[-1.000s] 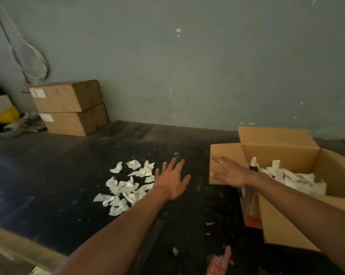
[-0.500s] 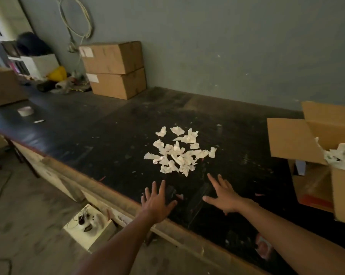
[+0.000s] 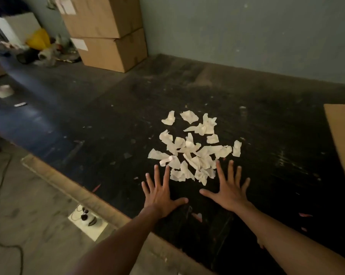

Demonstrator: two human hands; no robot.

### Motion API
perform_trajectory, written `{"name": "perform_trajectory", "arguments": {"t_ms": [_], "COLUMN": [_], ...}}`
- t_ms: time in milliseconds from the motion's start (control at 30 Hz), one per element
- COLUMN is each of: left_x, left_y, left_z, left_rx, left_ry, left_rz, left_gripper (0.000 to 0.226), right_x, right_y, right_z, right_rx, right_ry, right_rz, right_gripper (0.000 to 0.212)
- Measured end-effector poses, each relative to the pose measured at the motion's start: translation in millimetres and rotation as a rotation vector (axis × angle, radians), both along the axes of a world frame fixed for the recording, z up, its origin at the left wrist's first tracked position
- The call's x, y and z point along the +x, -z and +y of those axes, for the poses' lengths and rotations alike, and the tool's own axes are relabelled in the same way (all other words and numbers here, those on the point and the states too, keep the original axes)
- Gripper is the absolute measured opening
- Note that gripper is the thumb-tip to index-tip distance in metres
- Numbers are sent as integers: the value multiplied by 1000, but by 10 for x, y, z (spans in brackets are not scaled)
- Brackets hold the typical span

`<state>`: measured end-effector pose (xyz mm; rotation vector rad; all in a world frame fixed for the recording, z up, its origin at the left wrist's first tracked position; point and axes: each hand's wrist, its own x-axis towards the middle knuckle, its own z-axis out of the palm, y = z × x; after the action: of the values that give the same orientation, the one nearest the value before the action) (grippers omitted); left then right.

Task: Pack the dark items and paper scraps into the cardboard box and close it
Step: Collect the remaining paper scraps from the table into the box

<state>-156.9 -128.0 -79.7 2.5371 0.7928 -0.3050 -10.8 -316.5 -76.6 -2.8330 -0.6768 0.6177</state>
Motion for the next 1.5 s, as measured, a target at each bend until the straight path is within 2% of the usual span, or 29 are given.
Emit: {"name": "perform_trajectory", "arguments": {"t_ms": [167,333,467,567,633,733,867,1000,1167,1300,1433,1500], "left_x": [668,1172,1352,1390,1456,1679,1974,2043,2078,2179,2526,2727], "left_y": [41,20,-126,-268,-319,-285,-143,-53,-180,-392,-396,-340], "left_z": [428,792,1104,1388,1588,1846,1886,1779,2122,2447,2522,2431], "left_rx": [70,35,73,261,316,253,140,107,92,20,-71,-90], "left_ry": [69,37,79,281,386,414,466,600,707,755,585,521], "left_rz": [-6,-29,-60,-73,-90,-63,30,48,86,234,-11,-44], "left_gripper": [130,120,118,119,124,137,139,135,135,117,88,84], "right_x": [467,866,967,1135,1361,1626,1566,1239,1341,1970,2507,2633], "right_y": [121,136,7,-110,-106,1,113,-35,-186,-241,-244,-251], "right_z": [428,714,803,770,717,654,832,1146,1172,1281,1752,2009], "right_rx": [6,50,244,456,457,340,300,385,583,359,145,76], "right_ry": [-46,-75,-56,150,329,460,314,162,219,174,55,-21], "right_rz": [-91,-113,-262,-339,-320,-168,-30,91,2,-71,-20,25], "right_gripper": [109,83,75,66,68,75,80,63,66,69,70,67]}}
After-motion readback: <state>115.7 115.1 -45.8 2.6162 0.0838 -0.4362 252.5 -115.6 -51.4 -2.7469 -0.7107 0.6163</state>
